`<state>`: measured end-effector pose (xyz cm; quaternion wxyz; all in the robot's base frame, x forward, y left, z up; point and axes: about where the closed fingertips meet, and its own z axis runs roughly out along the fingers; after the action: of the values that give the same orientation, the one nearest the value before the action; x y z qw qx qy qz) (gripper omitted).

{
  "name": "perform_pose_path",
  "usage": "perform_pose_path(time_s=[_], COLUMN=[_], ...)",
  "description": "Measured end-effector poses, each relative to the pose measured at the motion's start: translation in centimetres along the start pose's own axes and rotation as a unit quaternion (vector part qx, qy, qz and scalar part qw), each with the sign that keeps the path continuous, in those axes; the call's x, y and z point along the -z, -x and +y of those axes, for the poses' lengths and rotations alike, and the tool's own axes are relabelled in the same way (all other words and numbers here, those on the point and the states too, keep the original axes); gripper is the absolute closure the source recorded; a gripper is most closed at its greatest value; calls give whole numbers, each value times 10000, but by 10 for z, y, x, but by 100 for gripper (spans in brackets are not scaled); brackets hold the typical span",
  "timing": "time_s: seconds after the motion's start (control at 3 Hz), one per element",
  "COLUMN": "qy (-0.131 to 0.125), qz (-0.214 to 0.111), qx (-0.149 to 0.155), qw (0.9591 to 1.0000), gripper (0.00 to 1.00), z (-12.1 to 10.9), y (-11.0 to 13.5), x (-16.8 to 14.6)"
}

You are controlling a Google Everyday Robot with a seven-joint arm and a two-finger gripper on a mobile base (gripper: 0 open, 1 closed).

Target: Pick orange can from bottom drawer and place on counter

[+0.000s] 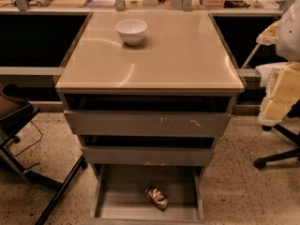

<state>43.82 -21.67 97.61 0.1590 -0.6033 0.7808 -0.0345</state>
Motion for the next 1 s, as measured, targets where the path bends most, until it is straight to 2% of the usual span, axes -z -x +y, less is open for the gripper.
perform_pose_path(time_s=[0.33,0.67,1.0], qy=[-9,130,130], qz=[37,275,275], qx=[-37,-169,-169], qw=[10000,9994,9994], gripper=[0,0,0], z=[0,3,3], y=[-3,-17,-17], x=[-10,-48,-48])
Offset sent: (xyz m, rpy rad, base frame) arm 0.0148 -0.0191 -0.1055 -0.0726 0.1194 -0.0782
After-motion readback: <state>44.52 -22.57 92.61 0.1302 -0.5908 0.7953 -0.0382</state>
